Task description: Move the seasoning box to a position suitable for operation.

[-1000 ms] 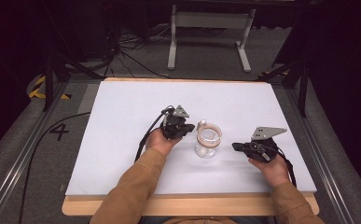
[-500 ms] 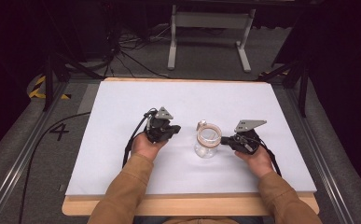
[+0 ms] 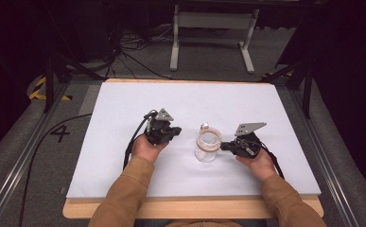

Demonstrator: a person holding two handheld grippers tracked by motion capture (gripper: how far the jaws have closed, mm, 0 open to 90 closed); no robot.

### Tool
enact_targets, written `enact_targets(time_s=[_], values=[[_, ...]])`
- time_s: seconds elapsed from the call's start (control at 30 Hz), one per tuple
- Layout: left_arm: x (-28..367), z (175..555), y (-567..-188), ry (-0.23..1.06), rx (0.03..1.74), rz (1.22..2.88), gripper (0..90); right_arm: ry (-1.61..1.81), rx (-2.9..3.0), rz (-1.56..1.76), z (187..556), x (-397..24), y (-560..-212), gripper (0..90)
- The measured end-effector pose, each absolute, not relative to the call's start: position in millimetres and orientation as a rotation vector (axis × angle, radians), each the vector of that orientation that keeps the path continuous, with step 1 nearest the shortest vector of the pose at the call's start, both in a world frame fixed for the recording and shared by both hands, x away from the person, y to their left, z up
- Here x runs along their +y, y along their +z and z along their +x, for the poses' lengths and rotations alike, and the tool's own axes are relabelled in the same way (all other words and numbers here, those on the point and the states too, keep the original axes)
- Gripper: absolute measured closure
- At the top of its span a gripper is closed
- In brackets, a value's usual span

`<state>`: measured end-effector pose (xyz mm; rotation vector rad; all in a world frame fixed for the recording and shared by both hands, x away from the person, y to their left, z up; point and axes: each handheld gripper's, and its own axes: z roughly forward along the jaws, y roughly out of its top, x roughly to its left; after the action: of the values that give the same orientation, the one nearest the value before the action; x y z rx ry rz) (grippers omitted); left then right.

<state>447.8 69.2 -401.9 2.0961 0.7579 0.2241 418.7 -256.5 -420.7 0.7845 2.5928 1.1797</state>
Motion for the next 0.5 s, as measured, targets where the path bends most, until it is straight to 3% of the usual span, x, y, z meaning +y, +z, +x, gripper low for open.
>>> enact_targets(time_s=[0.5], values=[[70.7,449.0,-400.8,0.222,0.758,2.089,88.2,1.192,2.657,0.754,413.3,-246.2,-422.5,89.7]])
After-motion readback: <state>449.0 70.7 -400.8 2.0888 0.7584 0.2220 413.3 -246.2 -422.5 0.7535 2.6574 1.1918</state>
